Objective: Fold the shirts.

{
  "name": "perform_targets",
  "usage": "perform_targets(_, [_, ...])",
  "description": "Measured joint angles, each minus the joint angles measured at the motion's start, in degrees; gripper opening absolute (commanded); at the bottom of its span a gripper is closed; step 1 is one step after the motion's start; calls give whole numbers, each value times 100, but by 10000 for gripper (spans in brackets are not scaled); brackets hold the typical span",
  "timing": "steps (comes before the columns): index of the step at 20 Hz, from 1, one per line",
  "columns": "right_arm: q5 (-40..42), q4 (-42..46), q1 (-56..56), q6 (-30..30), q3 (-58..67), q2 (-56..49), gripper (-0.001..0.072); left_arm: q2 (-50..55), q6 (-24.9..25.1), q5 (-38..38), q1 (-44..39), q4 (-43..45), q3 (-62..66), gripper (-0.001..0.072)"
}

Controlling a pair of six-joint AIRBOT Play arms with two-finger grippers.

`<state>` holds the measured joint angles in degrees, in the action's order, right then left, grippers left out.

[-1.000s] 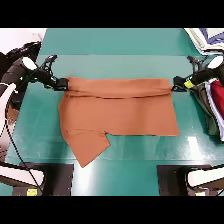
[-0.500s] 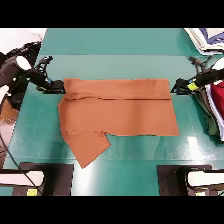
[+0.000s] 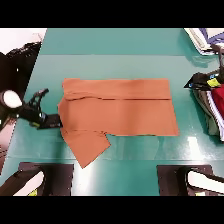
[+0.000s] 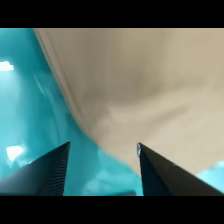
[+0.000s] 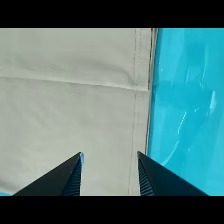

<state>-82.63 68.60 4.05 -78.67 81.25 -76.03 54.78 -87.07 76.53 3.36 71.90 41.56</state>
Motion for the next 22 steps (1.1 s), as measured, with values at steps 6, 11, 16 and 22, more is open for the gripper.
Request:
perform_targets(6, [-133, -7, 9, 66, 0, 144, 399, -885, -358, -57, -2, -540, -1108, 504])
perform_targets(11, [-251, -9, 9, 74, 0, 166, 399, -1012, -426, -455, 0, -944, -1687, 504])
perform_targets(16, [-330, -11, 9, 76, 0, 166, 397, -1038, -439, -636, 2, -1189, -2186, 503])
perform_targets(22, [-479, -9, 181, 129, -557, 417, 395, -1047, -435, -1307, -7, -1733, -2334, 501])
